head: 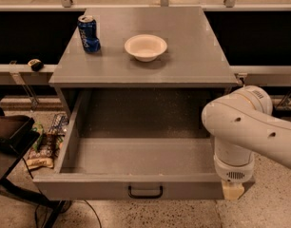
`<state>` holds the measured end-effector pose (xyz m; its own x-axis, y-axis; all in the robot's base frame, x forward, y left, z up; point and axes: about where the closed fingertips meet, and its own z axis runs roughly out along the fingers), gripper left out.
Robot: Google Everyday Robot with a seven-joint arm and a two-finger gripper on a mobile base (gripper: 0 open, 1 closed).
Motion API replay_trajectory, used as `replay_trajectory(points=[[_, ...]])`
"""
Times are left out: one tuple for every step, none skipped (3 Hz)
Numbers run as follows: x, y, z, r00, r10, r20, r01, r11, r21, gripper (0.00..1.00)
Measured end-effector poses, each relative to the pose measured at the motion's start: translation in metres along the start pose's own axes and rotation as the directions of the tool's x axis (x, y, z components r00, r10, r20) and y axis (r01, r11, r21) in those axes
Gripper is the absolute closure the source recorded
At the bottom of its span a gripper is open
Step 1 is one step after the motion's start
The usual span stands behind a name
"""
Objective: Open top drawer
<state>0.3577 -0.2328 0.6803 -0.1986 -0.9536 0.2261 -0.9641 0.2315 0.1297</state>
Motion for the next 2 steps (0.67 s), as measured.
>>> replay_trajectory(points=[[0.0008, -0.0012, -0.0023, 1.0, 0.0, 0.0, 0.0, 1.0, 0.0, 0.89], [0.0008, -0.0012, -0.0023, 1.0, 0.0, 0.0, 0.0, 1.0, 0.0, 0.85]])
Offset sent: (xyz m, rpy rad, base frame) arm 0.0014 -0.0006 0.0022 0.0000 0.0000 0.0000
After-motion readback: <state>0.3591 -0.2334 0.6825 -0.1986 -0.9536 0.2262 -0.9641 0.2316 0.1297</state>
